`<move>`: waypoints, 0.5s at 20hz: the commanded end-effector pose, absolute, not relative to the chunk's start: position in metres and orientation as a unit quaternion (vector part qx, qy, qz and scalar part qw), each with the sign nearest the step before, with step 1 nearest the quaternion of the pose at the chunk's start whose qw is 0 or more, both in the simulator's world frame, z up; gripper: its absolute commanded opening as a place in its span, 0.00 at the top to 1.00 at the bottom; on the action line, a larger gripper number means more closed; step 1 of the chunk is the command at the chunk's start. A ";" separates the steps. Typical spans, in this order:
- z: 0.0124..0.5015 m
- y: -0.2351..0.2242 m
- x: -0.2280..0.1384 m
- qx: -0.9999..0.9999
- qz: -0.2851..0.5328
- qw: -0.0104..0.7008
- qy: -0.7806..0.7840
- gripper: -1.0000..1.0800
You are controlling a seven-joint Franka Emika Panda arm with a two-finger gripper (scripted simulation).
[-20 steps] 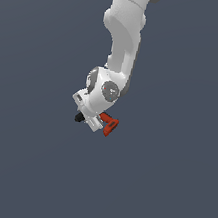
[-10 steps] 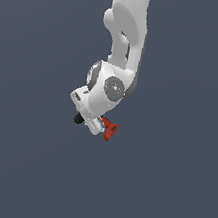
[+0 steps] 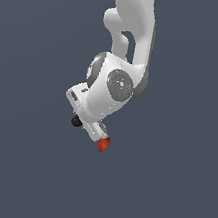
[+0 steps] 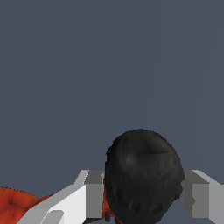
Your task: Pick up the object and move it to a goal position.
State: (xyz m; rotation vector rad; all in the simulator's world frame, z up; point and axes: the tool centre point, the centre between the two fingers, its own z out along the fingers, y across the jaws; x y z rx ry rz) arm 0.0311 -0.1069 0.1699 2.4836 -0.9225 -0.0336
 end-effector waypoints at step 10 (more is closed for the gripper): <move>0.215 -0.101 0.071 0.909 -0.010 0.244 -0.338 1.00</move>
